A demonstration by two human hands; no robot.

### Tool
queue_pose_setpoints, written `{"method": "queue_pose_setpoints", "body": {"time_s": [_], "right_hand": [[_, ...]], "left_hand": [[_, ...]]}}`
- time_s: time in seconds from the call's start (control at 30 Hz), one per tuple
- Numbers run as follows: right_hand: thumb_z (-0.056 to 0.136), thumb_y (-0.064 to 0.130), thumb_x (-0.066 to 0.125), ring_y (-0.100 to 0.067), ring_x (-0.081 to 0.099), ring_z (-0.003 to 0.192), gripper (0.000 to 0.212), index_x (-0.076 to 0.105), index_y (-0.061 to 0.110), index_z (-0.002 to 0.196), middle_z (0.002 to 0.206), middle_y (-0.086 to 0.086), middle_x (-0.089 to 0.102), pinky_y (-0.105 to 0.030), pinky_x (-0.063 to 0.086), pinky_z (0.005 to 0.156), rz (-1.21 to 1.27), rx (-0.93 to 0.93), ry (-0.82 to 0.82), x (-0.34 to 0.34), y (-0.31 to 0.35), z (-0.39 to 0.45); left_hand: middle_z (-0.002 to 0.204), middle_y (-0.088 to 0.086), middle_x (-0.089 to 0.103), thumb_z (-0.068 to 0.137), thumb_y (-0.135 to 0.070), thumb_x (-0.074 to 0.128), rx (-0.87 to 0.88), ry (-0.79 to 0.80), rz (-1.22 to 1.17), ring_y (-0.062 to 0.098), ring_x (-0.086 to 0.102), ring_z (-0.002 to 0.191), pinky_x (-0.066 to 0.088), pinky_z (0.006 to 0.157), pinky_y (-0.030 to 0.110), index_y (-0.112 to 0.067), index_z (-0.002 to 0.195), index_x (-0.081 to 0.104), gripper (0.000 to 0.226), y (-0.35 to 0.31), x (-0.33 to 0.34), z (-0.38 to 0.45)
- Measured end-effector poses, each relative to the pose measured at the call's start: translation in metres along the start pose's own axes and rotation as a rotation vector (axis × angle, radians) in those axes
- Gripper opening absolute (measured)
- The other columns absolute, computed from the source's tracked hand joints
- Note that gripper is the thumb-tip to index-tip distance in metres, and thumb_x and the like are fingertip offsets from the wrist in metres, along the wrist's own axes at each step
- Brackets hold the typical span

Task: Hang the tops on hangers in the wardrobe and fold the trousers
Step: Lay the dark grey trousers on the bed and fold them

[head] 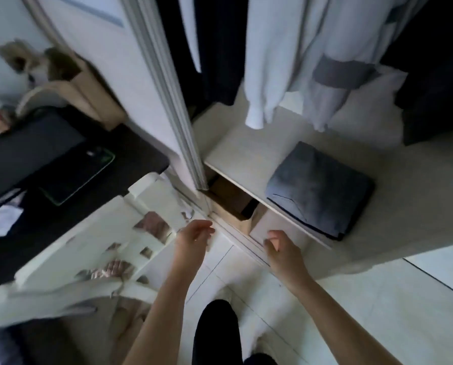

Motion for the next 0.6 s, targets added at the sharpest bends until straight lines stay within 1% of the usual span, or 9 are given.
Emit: {"method": "queue_pose_setpoints", "body": {"time_s": [0.07, 0.13, 0.2, 0.27, 0.3, 0.4, 0.47, 0.53, 0.6], "right_hand": [[0.099, 0.022, 0.047, -0.021, 0.058, 0.112, 0.031, 0.052, 0.01, 0.127, 0.123, -0.007, 0.062, -0.019, 0.038, 0.084, -0.042, -0.094, 0.122, 0.012, 0.009, -0.023], [0.1, 0.023, 0.045, -0.018, 0.057, 0.113, 0.028, 0.053, 0.013, 0.125, 0.123, -0.005, 0.062, -0.02, 0.04, 0.084, -0.059, -0.161, 0.216, 0.025, 0.017, -0.048], [0.1, 0.026, 0.044, -0.011, 0.055, 0.108, 0.027, 0.053, 0.017, 0.124, 0.123, -0.001, 0.06, -0.012, 0.04, 0.077, -0.086, -0.217, 0.343, 0.043, 0.026, -0.076], [0.099, 0.028, 0.045, -0.005, 0.052, 0.104, 0.027, 0.054, 0.02, 0.123, 0.121, 0.003, 0.059, -0.004, 0.035, 0.07, -0.131, -0.285, 0.461, 0.066, 0.035, -0.104], [0.099, 0.028, 0.045, -0.006, 0.052, 0.105, 0.027, 0.054, 0.02, 0.123, 0.121, 0.003, 0.06, -0.005, 0.036, 0.07, -0.159, -0.328, 0.533, 0.081, 0.042, -0.123], [0.098, 0.026, 0.046, -0.012, 0.056, 0.108, 0.028, 0.056, 0.017, 0.122, 0.119, 0.0, 0.062, -0.018, 0.04, 0.081, -0.239, -0.437, 0.679, 0.119, 0.052, -0.174], [0.098, 0.025, 0.047, -0.015, 0.058, 0.107, 0.027, 0.057, 0.015, 0.121, 0.117, -0.002, 0.062, -0.023, 0.043, 0.087, -0.314, -0.526, 0.788, 0.147, 0.057, -0.217], [0.098, 0.024, 0.047, -0.017, 0.06, 0.103, 0.025, 0.058, 0.013, 0.118, 0.113, -0.003, 0.063, -0.027, 0.046, 0.085, -0.38, -0.612, 0.875, 0.17, 0.057, -0.257], [0.097, 0.023, 0.048, -0.017, 0.06, 0.099, 0.023, 0.059, 0.013, 0.116, 0.109, -0.002, 0.064, -0.024, 0.044, 0.08, -0.438, -0.693, 0.953, 0.191, 0.054, -0.298]], "left_hand": [[0.078, -0.007, 0.071, 0.091, 0.0, 0.052, -0.021, -0.138, -0.07, 0.012, 0.065, 0.077, 0.051, 0.067, 0.027, -0.028, 0.088, 0.066, 0.032, 0.017, -0.023, -0.047], [0.076, -0.007, 0.071, 0.091, -0.001, 0.052, -0.07, -0.224, -0.099, 0.011, 0.065, 0.076, 0.051, 0.069, 0.027, -0.028, 0.09, 0.066, 0.031, 0.037, -0.043, -0.096], [0.075, -0.011, 0.071, 0.091, -0.002, 0.052, -0.124, -0.311, -0.116, 0.006, 0.064, 0.073, 0.05, 0.069, 0.026, -0.03, 0.091, 0.066, 0.031, 0.06, -0.061, -0.145], [0.075, -0.015, 0.071, 0.09, -0.002, 0.052, -0.174, -0.417, -0.144, 0.003, 0.063, 0.07, 0.05, 0.067, 0.026, -0.032, 0.09, 0.065, 0.032, 0.08, -0.077, -0.191], [0.074, -0.016, 0.071, 0.09, -0.001, 0.053, -0.197, -0.494, -0.165, 0.004, 0.063, 0.069, 0.049, 0.066, 0.027, -0.032, 0.089, 0.065, 0.033, 0.091, -0.086, -0.218], [0.073, -0.01, 0.071, 0.088, 0.0, 0.054, -0.27, -0.653, -0.226, 0.005, 0.063, 0.065, 0.047, 0.064, 0.025, -0.031, 0.088, 0.065, 0.033, 0.127, -0.104, -0.285], [0.074, -0.007, 0.071, 0.087, -0.001, 0.055, -0.316, -0.766, -0.253, 0.009, 0.064, 0.067, 0.048, 0.064, 0.027, -0.031, 0.089, 0.066, 0.032, 0.153, -0.115, -0.34], [0.076, -0.006, 0.071, 0.087, -0.002, 0.057, -0.359, -0.862, -0.281, 0.014, 0.065, 0.072, 0.049, 0.066, 0.029, -0.031, 0.088, 0.066, 0.031, 0.176, -0.123, -0.389], [0.076, -0.009, 0.071, 0.087, -0.003, 0.059, -0.396, -0.966, -0.3, 0.011, 0.065, 0.073, 0.048, 0.064, 0.021, -0.031, 0.087, 0.067, 0.028, 0.197, -0.13, -0.438]]}}
Point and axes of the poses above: each hand's wrist, its own z-axis towards the middle knuckle, its own x-axis out of the palm, y = z × x, the point moved 3 cm from there along z, towards the middle knuckle
